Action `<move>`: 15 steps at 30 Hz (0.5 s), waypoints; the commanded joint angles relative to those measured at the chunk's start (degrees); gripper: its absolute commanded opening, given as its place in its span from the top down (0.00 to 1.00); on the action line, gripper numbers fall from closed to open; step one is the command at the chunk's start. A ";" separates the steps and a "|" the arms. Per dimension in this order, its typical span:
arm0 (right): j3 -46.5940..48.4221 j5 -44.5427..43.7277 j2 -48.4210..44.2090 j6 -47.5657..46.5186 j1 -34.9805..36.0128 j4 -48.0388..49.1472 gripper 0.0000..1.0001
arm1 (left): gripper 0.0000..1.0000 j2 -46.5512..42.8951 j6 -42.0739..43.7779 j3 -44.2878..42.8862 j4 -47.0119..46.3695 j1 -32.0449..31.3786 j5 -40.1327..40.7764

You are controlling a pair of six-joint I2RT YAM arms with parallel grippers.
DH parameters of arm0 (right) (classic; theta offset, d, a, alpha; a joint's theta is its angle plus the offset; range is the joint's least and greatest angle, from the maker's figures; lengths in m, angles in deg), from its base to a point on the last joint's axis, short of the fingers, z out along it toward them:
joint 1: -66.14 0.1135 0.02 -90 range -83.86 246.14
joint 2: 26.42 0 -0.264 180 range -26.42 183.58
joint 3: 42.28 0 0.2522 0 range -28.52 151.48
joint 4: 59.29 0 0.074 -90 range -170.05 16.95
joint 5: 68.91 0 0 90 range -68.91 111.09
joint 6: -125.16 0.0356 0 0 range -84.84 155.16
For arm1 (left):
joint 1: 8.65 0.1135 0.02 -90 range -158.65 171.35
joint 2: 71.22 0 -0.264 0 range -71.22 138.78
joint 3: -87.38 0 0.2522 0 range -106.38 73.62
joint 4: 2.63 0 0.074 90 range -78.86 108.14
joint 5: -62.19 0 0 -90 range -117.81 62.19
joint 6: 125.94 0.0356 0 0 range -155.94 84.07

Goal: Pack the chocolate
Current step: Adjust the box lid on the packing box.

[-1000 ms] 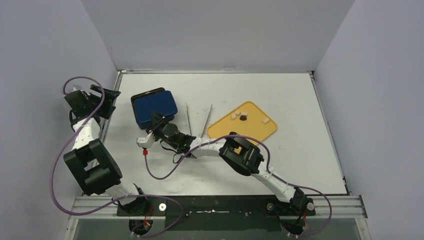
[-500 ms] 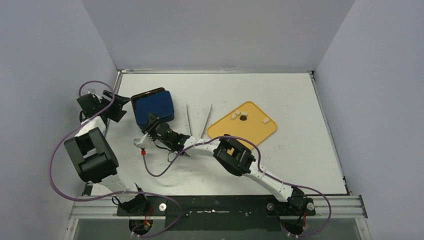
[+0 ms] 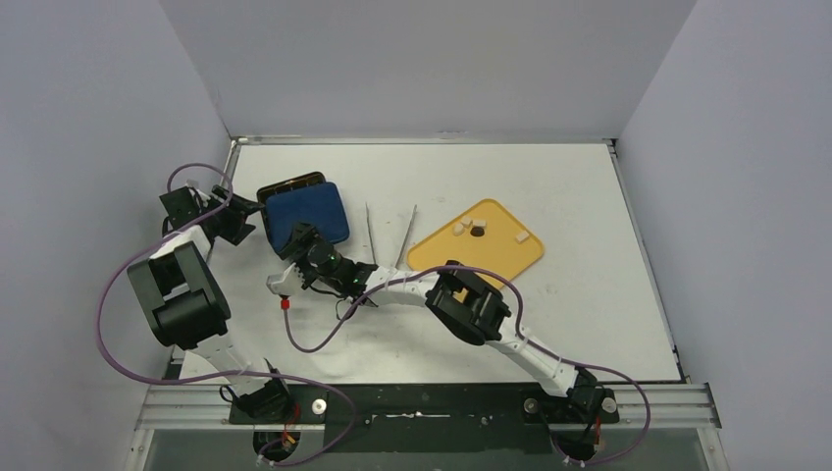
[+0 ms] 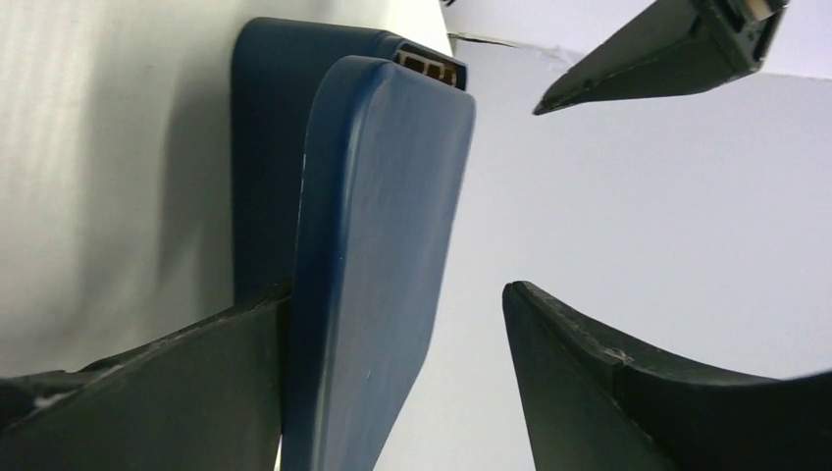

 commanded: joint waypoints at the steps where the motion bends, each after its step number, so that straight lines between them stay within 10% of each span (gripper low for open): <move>1: -1.16 2.24 -6.30 5.69 0.88 -4.02 0.25 | 0.39 0.86 2.21 -3.48 0.97 -0.32 0.02; 15: -3.89 4.20 -10.66 13.09 1.28 -7.32 0.19 | 0.38 -0.37 4.53 -4.06 3.68 -0.89 1.85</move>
